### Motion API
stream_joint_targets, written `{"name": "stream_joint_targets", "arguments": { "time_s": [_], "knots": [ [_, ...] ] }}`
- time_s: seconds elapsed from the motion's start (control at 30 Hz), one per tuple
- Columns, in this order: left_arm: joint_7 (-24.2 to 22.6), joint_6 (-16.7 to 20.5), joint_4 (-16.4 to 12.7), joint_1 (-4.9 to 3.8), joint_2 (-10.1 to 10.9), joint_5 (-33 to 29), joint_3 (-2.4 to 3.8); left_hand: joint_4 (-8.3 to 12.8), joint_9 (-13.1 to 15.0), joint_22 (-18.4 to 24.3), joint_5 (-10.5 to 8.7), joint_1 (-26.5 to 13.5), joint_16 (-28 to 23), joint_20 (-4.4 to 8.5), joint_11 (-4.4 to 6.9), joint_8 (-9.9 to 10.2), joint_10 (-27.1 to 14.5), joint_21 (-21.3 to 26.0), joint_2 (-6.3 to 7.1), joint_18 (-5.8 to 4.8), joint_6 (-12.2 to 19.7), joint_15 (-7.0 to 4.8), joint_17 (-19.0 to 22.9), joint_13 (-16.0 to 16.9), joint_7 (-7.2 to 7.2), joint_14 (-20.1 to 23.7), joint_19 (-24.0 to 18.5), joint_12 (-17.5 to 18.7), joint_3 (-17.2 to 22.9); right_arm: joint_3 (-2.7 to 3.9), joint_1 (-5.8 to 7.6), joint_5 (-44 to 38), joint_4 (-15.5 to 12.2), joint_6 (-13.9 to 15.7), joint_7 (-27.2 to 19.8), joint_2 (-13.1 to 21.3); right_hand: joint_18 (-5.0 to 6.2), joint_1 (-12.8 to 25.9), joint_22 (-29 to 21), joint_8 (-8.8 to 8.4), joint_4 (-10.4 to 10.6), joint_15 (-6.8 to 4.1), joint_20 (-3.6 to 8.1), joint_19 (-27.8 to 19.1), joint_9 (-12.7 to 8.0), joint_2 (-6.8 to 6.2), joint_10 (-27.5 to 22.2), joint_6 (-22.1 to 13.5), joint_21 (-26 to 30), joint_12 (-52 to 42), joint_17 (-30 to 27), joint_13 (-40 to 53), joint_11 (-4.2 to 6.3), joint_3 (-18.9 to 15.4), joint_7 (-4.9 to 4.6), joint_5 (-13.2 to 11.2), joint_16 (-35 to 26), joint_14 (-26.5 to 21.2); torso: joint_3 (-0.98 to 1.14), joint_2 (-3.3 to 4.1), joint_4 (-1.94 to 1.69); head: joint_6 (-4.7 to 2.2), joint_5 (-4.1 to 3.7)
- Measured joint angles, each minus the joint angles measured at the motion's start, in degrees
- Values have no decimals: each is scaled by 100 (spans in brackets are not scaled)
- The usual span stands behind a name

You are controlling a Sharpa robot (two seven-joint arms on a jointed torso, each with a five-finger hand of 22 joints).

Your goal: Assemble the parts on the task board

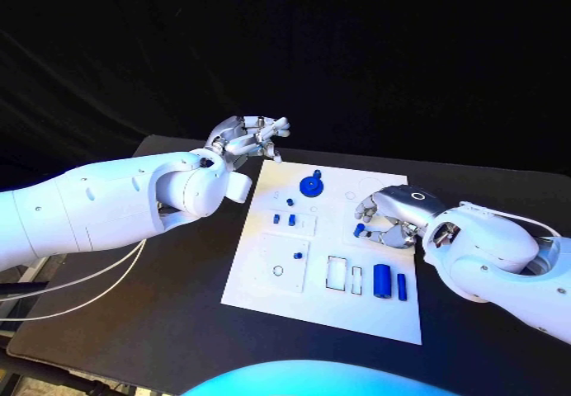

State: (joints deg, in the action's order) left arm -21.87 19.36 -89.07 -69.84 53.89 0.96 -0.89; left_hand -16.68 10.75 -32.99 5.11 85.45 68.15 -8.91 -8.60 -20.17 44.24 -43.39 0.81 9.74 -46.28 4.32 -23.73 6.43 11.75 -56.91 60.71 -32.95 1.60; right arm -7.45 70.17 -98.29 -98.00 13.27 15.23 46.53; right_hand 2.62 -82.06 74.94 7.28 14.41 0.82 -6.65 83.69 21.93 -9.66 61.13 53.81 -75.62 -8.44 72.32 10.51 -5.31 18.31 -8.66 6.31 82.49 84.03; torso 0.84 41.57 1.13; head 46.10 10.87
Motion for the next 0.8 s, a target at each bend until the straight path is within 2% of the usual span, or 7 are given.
{"name": "stream_joint_targets", "arguments": {
  "time_s": [0.13,0.23,0.53,0.6,0.67,0.77,0.8],
  "knots": [
    [1,0,-1,0,1,0,0,0,0,0,0,0,0,0,0,0,0,0,0,0,0,0,0,0,0,0,0,0,0,-9,-27,-1,76,-22,-8,-86,0,-68,0,79,37,0,21,21,0,68,284,185,-139,-76,-12,0,43,190,41,0,0,0,0,2,2,8,8],
    [2,0,-3,0,2,0,0,0,0,0,0,0,0,0,0,0,0,0,0,0,0,0,0,-5,0,0,0,0,0,-14,-43,-1,133,-46,-13,-123,0,-68,0,118,56,-44,21,21,12,68,419,289,-193,-105,10,0,72,294,45,0,0,0,0,2,2,20,13],
    [4,0,-5,0,10,0,0,10,0,2,0,0,0,0,-1,0,-25,0,0,0,0,12,4,-5,0,12,0,0,9,-22,-77,3,191,-109,-21,-182,0,-85,-1,200,49,-65,42,42,40,85,603,465,-258,-104,31,-7,112,433,79,0,0,-20,-1,-3,10,47,29],
    [4,0,-6,0,10,0,0,16,0,6,0,0,0,0,-1,0,-42,0,0,0,0,20,8,-5,0,20,0,0,16,-22,-78,3,197,-110,-21,-184,1,-159,-1,240,1,-90,66,25,52,115,703,539,-328,-135,43,-7,137,529,107,-20,0,-5,-1,-4,9,49,30],
    [4,0,-6,0,10,0,0,16,0,6,0,0,0,0,-1,0,-42,0,0,0,0,20,8,-5,0,20,0,0,16,-22,-78,3,202,-104,-21,-184,1,-206,-2,276,-45,-136,113,32,54,145,784,600,-392,-149,58,7,169,654,129,-159,0,-10,-1,-4,8,50,30],
    [6,1,-6,0,12,0,0,16,1,6,0,0,0,0,-1,0,-42,0,0,0,0,20,8,-4,0,20,0,0,16,-22,-86,2,201,-48,-19,-178,0,-248,-2,328,-152,-140,113,32,68,186,887,670,-439,-151,61,27,199,760,161,-190,22,-6,-1,-5,8,53,30],
    [6,1,-6,0,12,0,0,16,0,6,0,0,0,0,-1,0,-42,0,0,0,0,20,8,-4,0,20,0,0,16,-24,-88,1,195,-16,-18,-173,0,-254,-2,338,-196,-171,138,31,68,192,954,697,-479,-189,68,47,212,804,184,-199,22,-1,-1,-5,8,54,30]
  ]
}}
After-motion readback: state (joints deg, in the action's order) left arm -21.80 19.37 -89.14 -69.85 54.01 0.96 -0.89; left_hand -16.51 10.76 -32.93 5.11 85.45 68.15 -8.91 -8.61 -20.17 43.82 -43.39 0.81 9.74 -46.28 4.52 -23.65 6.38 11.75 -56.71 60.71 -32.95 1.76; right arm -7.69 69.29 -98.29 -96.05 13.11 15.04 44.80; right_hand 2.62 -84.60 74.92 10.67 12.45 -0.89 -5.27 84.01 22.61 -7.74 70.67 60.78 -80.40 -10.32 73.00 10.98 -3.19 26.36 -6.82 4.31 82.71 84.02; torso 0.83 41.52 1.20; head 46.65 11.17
